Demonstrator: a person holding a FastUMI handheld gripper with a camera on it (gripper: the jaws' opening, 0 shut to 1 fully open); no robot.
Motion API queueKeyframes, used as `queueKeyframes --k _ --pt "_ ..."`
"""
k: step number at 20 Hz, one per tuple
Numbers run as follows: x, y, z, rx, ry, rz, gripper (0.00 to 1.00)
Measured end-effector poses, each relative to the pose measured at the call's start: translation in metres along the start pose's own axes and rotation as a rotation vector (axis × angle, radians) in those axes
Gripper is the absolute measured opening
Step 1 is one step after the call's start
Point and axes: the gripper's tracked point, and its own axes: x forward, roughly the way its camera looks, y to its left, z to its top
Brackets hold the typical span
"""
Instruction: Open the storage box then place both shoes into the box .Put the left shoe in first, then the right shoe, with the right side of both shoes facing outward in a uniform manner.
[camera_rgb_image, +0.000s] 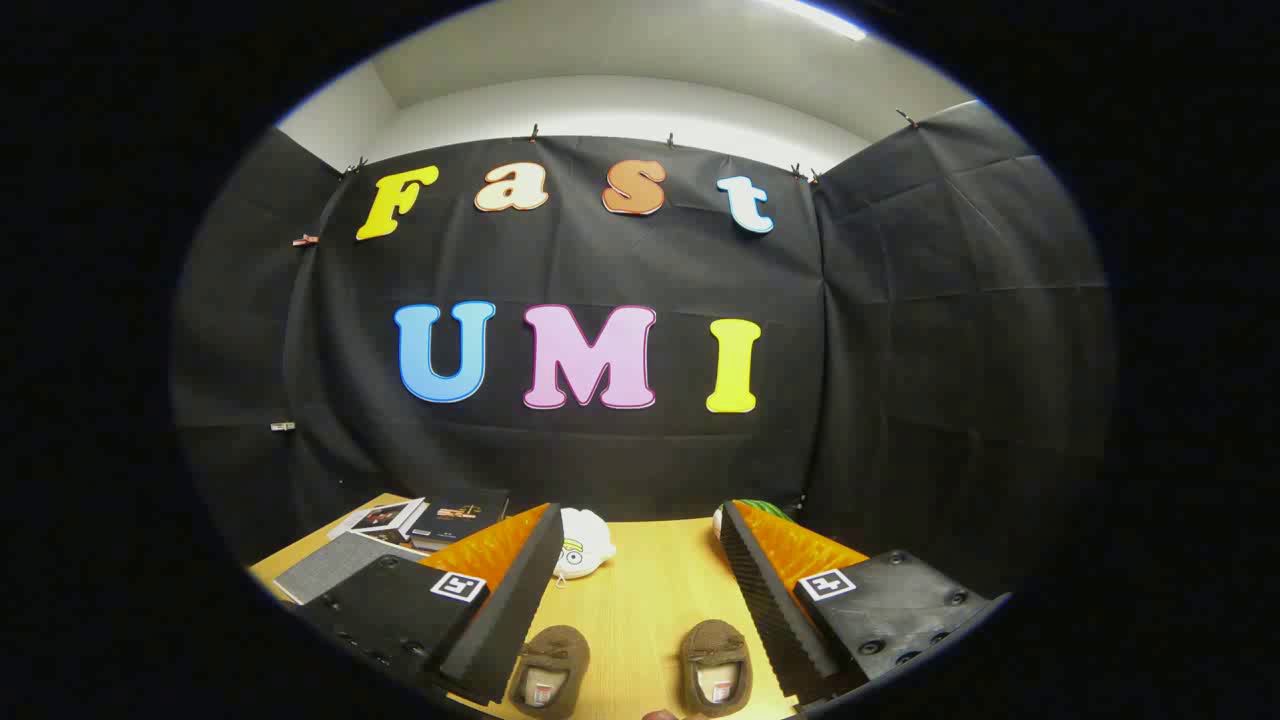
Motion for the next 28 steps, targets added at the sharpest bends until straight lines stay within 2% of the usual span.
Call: queueKeyframes --k 28 --pt "0.021 0.017 -0.026 0.019 0.100 0.075 0.97"
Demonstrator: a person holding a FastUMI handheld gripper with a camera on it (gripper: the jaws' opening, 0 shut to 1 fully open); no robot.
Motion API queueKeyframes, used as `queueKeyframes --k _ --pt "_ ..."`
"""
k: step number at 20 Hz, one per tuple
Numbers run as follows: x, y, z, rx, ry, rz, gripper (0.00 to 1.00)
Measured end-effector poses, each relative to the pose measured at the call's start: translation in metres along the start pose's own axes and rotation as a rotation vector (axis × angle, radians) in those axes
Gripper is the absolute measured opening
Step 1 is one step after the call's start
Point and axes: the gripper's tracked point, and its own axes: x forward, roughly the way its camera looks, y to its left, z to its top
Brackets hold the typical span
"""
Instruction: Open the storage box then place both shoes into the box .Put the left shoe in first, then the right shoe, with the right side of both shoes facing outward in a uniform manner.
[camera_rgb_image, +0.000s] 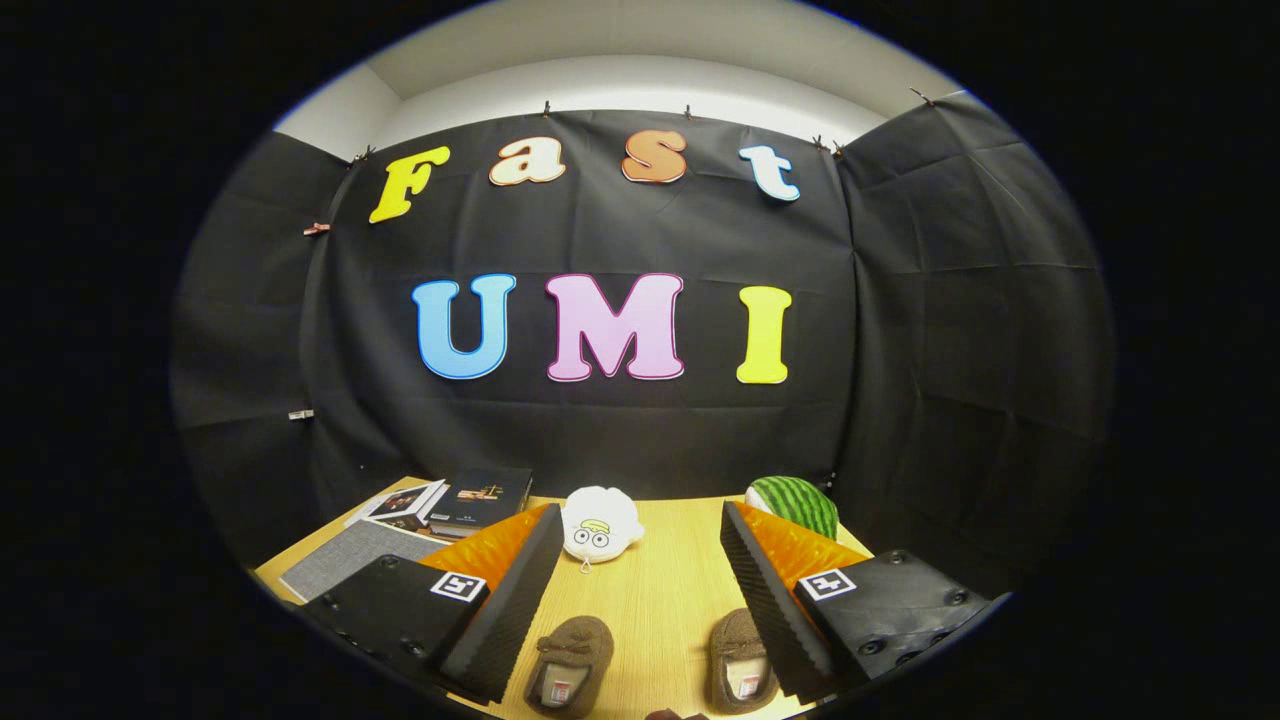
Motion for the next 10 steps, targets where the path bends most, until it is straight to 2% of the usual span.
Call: queueKeyframes --k 3,10 --pt "0.002 0.006 -0.011 0.045 0.049 0.027 0.97" --pt "0.003 0.047 -0.047 0.264 0.242 0.209 0.98"
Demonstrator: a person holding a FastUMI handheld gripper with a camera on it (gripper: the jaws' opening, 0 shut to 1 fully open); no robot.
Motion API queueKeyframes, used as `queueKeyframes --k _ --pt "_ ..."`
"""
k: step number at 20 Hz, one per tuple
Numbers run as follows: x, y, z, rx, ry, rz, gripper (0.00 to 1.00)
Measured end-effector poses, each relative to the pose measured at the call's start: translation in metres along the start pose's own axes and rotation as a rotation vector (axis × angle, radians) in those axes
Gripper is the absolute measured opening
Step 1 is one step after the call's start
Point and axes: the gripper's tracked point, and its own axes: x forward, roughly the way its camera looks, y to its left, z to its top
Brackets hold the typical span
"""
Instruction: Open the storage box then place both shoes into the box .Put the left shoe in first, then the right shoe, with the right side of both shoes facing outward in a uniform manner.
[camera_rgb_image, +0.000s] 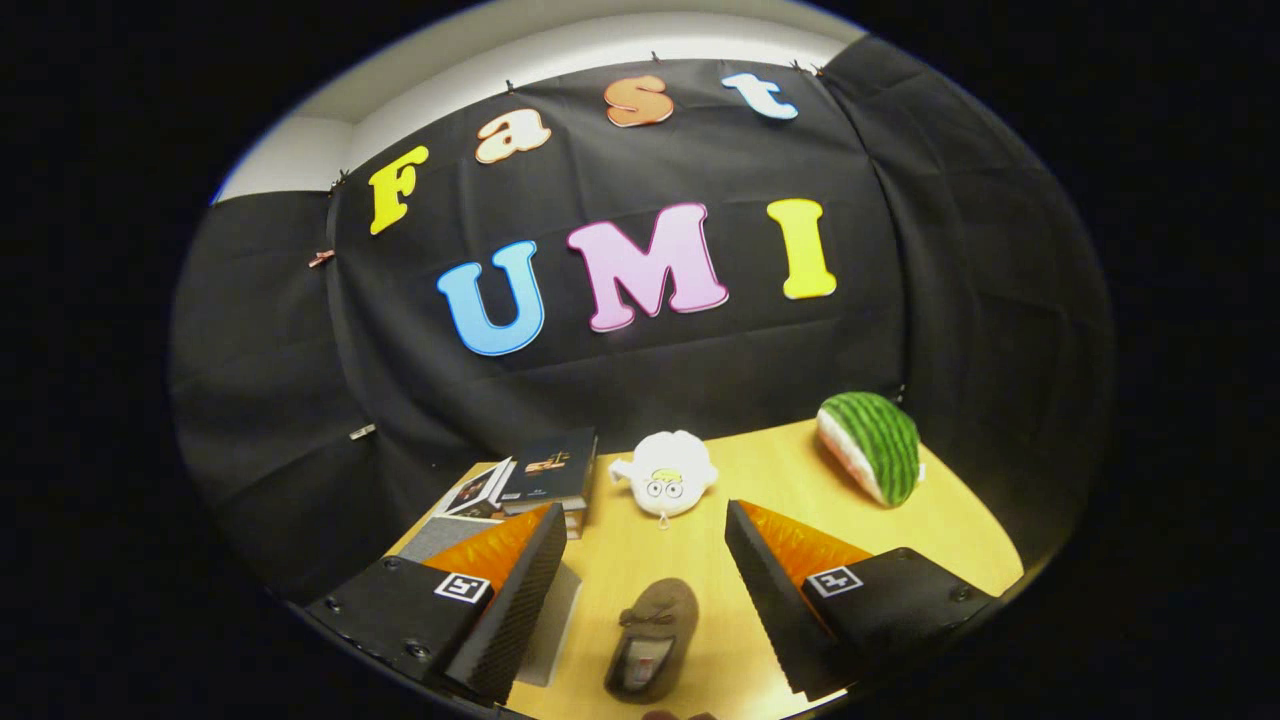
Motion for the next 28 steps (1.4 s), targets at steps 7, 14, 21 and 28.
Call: queueKeyframes --k 7,14,21,28 --pt "0.005 0.038 -0.094 0.330 0.284 0.173 0.98" --pt "0.003 0.079 -0.161 0.462 0.503 0.352 0.98" --pt "0.010 0.107 -0.201 0.683 0.638 0.471 0.98" --pt "0.029 0.123 -0.198 0.902 0.680 0.547 0.96"
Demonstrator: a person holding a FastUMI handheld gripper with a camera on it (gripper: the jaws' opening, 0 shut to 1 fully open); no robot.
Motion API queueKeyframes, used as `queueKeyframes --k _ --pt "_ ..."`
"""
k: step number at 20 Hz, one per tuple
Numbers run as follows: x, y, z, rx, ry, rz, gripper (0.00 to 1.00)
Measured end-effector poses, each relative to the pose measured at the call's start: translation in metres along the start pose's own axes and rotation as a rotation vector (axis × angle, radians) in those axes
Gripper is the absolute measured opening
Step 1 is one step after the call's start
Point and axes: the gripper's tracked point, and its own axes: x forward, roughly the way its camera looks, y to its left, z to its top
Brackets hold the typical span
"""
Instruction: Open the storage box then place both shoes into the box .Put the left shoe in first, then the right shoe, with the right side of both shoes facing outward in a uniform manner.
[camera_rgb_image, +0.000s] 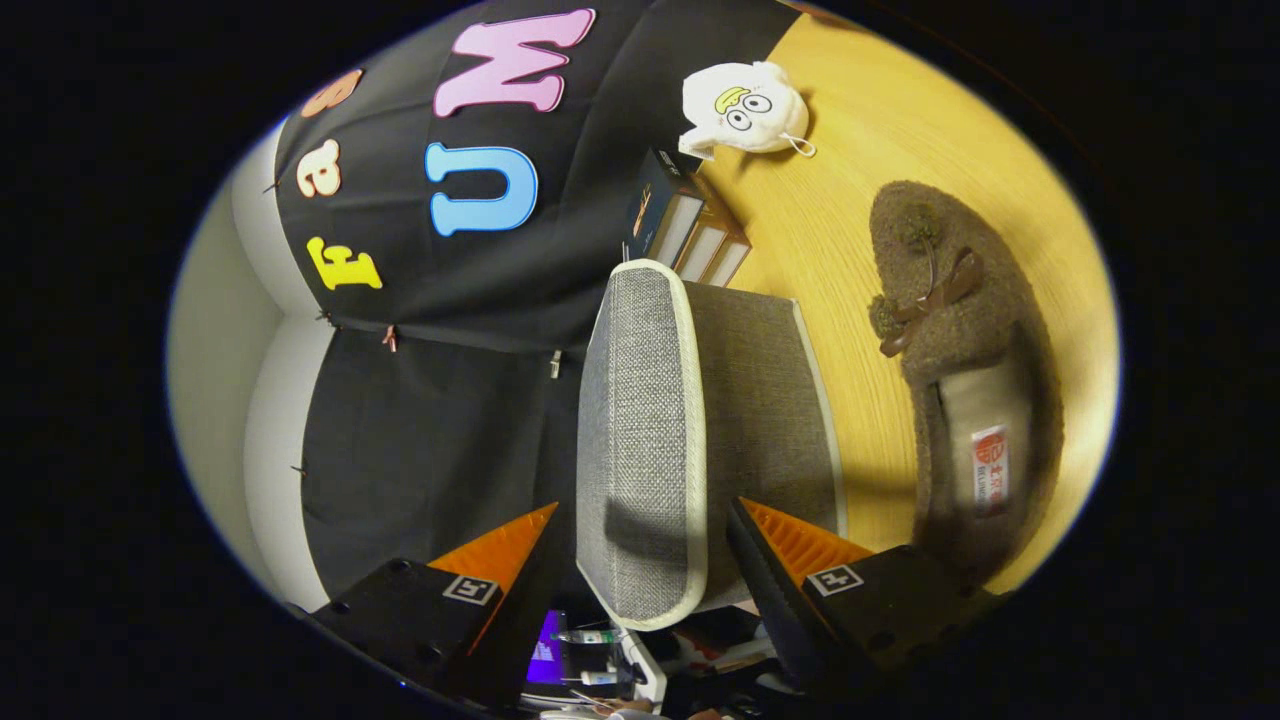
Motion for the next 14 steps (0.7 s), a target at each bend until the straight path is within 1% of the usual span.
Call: queueKeyframes --k 2,3,4,5,6,8,10,14 --pt "0.007 -0.006 -0.003 0.034 0.024 0.004 0.94" --pt "0.010 -0.008 -0.005 0.064 0.043 0.009 0.82" --pt "0.010 -0.007 -0.007 0.089 0.055 0.012 0.76" --pt "0.011 -0.007 -0.006 0.112 0.061 0.017 0.73" --pt "0.009 -0.009 -0.004 0.123 0.060 0.012 0.72" --pt "0.007 -0.010 -0.001 0.144 0.060 0.009 0.54" --pt "0.004 -0.007 0.000 0.148 0.058 0.018 0.45" --pt "0.007 0.005 -0.001 0.164 0.058 0.040 0.16"
